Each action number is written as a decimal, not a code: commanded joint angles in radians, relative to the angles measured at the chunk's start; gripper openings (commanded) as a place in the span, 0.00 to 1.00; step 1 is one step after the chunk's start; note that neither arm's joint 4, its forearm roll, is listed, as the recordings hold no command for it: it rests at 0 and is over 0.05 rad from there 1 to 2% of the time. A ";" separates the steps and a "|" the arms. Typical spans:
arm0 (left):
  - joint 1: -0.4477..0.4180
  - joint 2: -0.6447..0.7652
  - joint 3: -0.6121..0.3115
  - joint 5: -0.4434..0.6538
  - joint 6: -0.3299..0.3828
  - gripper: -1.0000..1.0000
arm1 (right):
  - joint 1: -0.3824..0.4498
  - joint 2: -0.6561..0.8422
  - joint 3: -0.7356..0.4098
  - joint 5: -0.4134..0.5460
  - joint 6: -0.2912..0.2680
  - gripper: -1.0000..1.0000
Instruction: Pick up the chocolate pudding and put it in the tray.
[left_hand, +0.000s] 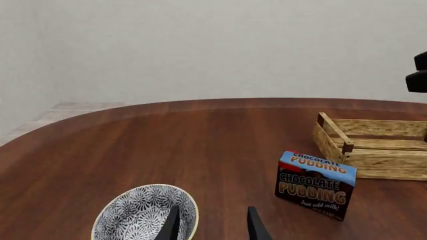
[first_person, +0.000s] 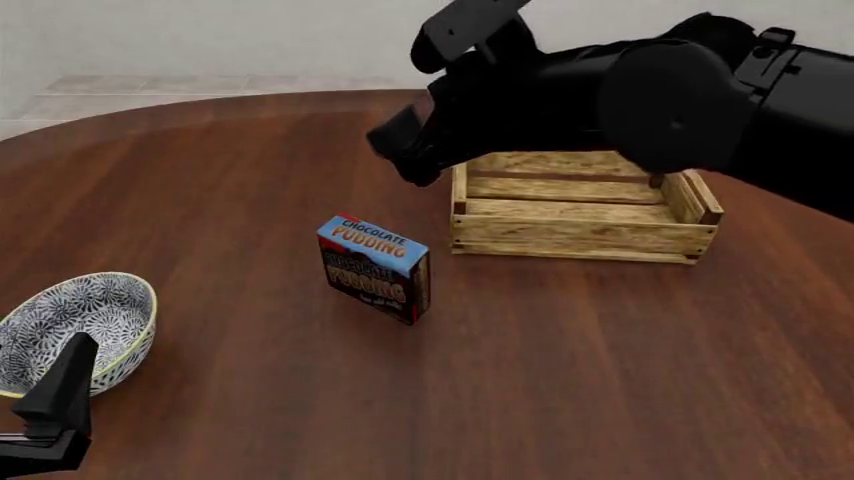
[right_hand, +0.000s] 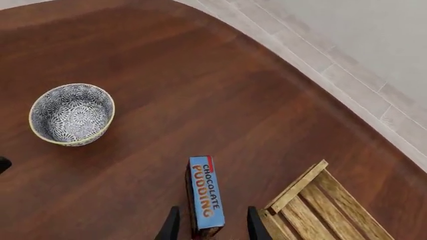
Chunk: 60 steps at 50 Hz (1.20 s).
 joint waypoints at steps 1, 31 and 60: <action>0.000 0.000 0.000 0.000 0.000 1.00 | 0.019 0.027 -0.024 0.045 -0.016 1.00; 0.000 0.000 0.000 0.000 0.000 1.00 | -0.007 0.060 -0.049 0.091 -0.061 1.00; 0.000 0.000 0.000 0.000 0.000 1.00 | -0.007 0.146 -0.080 0.110 -0.049 1.00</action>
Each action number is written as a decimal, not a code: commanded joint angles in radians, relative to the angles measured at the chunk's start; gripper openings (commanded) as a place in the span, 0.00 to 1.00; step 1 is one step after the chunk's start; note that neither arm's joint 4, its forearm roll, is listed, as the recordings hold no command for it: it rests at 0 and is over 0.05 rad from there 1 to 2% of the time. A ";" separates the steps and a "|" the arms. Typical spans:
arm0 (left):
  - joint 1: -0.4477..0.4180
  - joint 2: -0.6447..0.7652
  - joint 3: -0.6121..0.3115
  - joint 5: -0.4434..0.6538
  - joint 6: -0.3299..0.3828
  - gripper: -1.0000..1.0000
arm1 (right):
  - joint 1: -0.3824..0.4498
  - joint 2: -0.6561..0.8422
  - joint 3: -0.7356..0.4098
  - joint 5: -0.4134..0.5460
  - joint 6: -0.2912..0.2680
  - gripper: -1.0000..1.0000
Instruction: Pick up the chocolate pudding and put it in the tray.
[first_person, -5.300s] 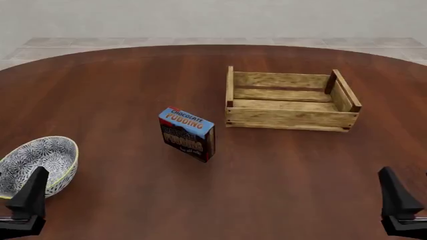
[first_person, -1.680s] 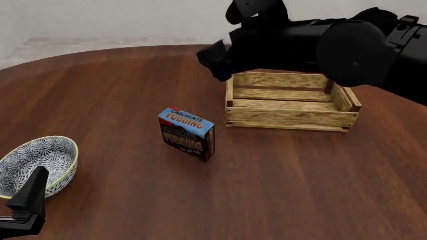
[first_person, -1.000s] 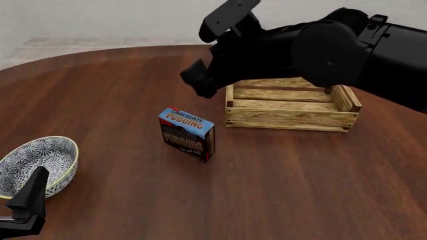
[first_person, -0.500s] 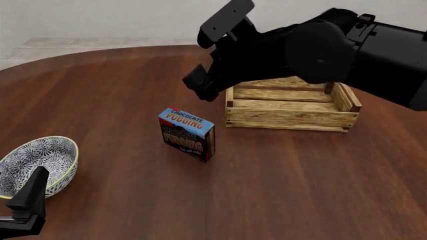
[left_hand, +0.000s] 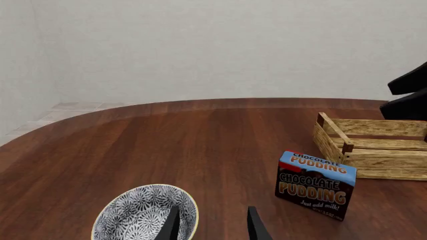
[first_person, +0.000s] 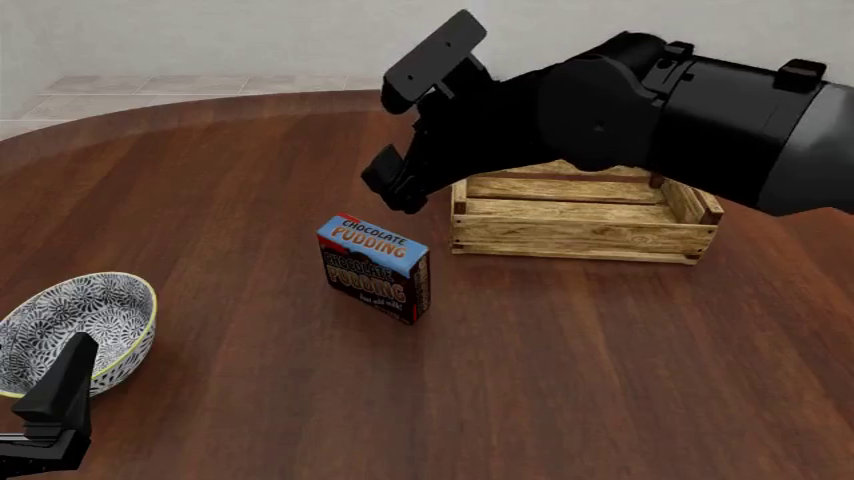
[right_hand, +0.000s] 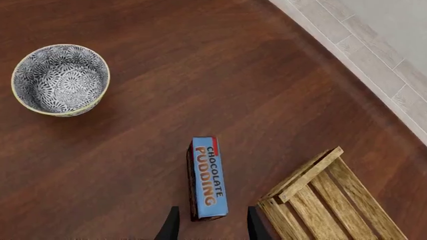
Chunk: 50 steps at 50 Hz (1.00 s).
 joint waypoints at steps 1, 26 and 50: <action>0.000 0.000 0.000 0.000 0.000 1.00 | -0.005 0.030 -0.014 0.010 0.002 1.00; 0.000 0.000 0.000 0.000 0.000 1.00 | -0.021 0.084 -0.050 0.032 -0.006 1.00; 0.000 0.000 0.000 0.000 0.000 1.00 | -0.019 0.134 -0.058 0.044 0.003 1.00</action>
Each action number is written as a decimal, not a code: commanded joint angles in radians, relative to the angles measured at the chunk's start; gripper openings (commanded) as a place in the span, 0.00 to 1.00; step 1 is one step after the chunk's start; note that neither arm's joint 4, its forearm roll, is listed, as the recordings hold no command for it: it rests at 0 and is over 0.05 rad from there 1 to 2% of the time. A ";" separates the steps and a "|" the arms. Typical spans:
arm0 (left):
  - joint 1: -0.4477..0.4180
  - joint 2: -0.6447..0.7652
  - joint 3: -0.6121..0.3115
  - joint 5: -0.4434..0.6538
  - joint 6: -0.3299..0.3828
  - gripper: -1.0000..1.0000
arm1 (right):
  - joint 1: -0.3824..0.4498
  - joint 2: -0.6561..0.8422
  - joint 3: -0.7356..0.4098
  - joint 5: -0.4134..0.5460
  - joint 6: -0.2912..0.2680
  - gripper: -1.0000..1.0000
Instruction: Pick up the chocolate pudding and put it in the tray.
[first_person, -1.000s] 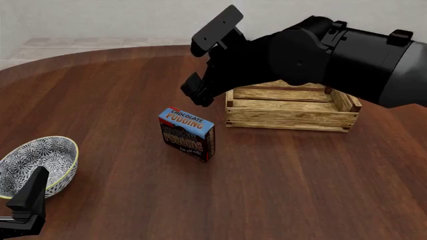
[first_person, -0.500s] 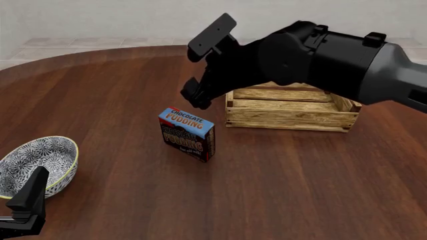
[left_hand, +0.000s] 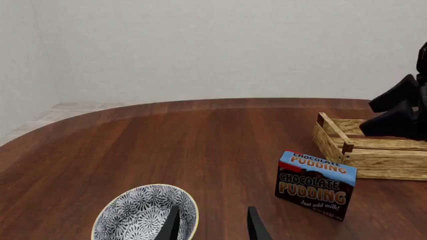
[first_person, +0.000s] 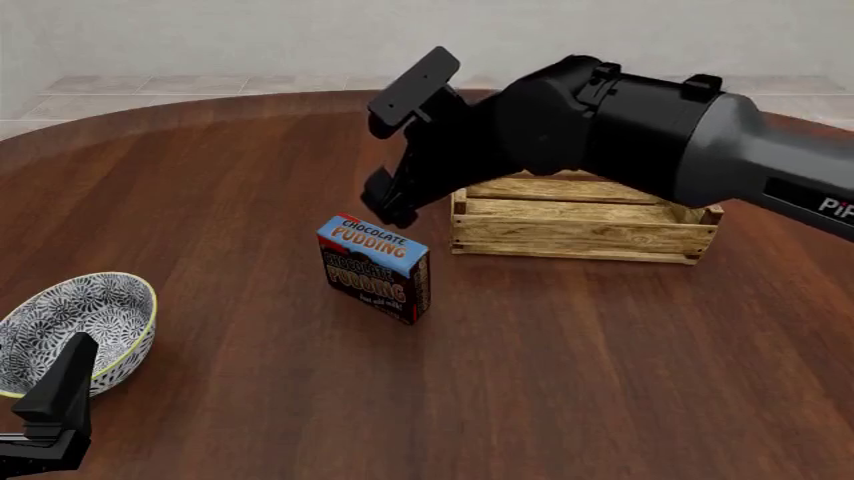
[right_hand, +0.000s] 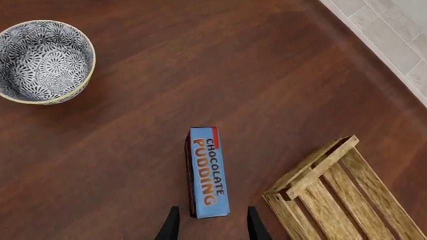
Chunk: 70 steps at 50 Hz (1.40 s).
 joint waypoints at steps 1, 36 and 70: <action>0.000 0.000 0.000 0.000 0.000 1.00 | -0.001 0.018 -0.003 0.005 0.002 1.00; 0.000 0.000 0.000 0.000 0.000 1.00 | 0.011 0.050 0.007 -0.002 0.002 1.00; 0.000 0.000 0.000 0.000 0.000 1.00 | 0.015 0.084 0.013 -0.009 0.012 1.00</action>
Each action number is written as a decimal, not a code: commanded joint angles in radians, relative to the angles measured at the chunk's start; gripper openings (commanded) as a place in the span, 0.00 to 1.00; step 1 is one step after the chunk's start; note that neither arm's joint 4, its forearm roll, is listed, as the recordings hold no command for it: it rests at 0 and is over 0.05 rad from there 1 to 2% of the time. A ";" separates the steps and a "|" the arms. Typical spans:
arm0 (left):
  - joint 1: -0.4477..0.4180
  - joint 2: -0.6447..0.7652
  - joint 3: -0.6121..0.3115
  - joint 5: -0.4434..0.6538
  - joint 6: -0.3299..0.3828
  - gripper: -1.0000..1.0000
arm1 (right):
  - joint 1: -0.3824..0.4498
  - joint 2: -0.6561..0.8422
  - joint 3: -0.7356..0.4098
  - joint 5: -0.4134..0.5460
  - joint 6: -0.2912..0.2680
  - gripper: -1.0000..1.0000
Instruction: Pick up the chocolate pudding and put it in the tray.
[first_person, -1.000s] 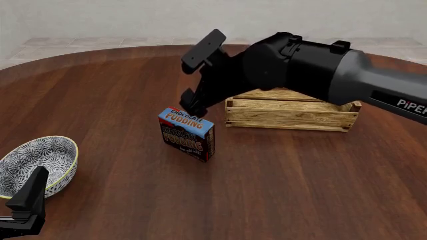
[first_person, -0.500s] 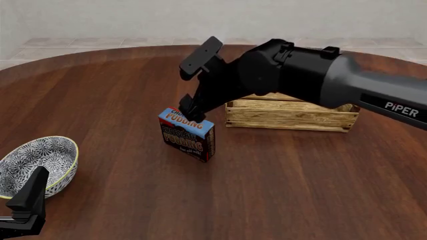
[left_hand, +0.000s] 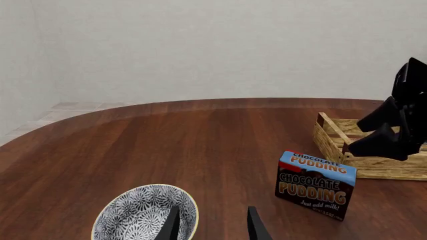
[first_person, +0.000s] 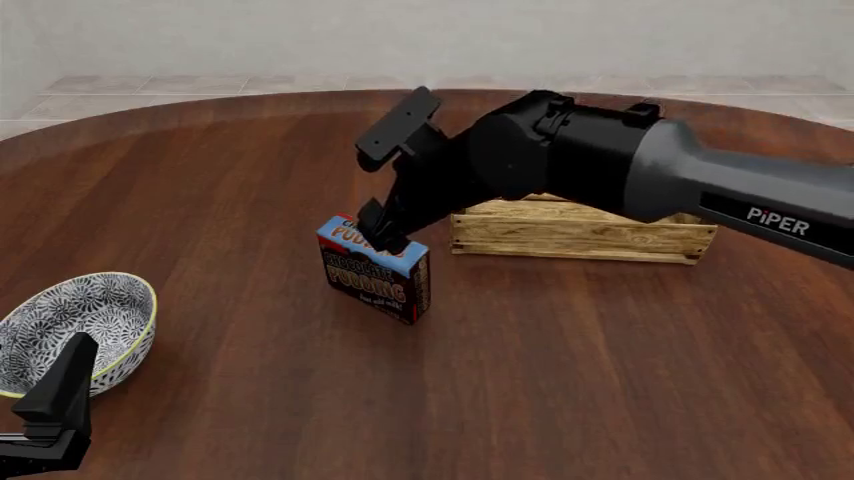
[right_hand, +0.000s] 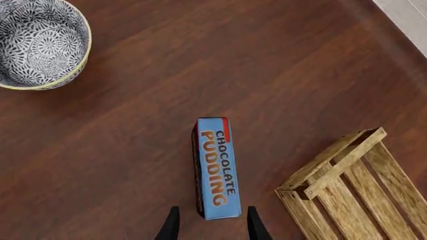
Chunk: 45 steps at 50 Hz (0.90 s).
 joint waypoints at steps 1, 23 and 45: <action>0.000 0.000 0.000 0.000 0.000 1.00 | 0.005 0.011 0.004 -0.005 0.001 1.00; 0.000 0.000 0.000 0.000 0.000 1.00 | -0.004 0.042 -0.012 -0.010 0.005 1.00; 0.000 0.000 0.000 0.000 0.000 1.00 | -0.016 0.061 -0.033 -0.007 0.005 1.00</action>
